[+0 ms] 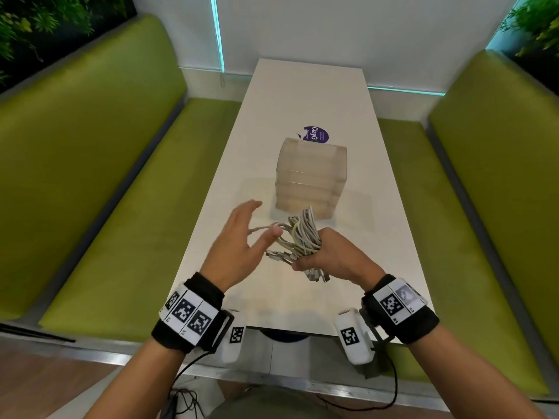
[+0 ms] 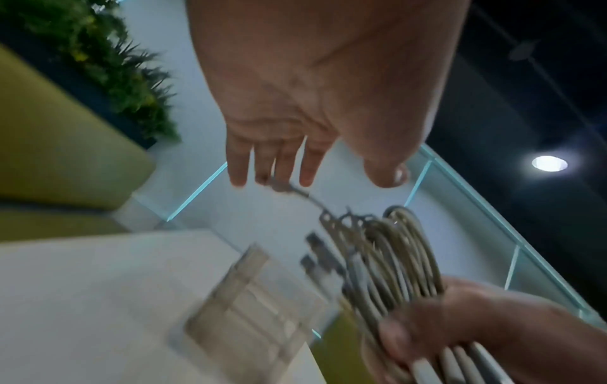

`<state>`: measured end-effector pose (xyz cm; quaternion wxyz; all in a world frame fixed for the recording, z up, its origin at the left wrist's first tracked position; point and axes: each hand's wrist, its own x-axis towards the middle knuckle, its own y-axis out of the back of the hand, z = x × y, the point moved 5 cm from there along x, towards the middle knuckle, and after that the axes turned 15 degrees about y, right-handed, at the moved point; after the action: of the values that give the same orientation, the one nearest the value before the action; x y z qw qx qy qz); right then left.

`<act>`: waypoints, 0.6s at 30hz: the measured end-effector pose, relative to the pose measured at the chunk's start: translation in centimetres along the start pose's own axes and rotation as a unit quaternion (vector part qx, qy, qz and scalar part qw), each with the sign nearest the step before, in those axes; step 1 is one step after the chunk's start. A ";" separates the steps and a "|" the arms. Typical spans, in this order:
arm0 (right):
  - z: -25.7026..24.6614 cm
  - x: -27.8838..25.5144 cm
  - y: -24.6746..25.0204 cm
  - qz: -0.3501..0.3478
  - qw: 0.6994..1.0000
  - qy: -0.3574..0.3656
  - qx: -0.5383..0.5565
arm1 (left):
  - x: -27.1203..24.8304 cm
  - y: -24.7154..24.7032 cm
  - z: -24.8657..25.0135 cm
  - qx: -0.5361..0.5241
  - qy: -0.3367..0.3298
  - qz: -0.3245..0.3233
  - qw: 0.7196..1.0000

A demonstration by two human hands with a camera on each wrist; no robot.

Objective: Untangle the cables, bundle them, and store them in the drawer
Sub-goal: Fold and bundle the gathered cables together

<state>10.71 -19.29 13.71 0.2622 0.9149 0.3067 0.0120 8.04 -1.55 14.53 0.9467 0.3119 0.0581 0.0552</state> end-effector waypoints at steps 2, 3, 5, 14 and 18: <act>-0.7 0.1 -0.1 0.025 0.999 0.018 0.037 | -0.2 -2.1 -0.4 -0.145 0.087 -0.102 0.980; -1.0 0.2 -0.2 0.040 0.997 0.029 0.060 | -0.4 -3.0 -0.5 -0.236 0.111 -0.122 0.958; -1.6 0.3 -1.1 0.057 0.992 0.045 0.099 | -0.7 -3.9 -0.1 -0.385 0.125 -0.123 0.906; -3.6 1.8 -3.3 -0.008 0.988 0.147 0.035 | -0.2 -3.6 1.5 -0.461 0.144 -0.021 0.875; -3.7 2.1 -3.5 -0.091 0.984 0.149 0.031 | 0.2 -2.9 1.0 -0.499 0.146 -0.039 0.853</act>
<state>9.80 -14.03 14.91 0.1852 0.8788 0.4247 0.1143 8.60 -4.44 13.62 0.9570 -0.2169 0.1728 0.0847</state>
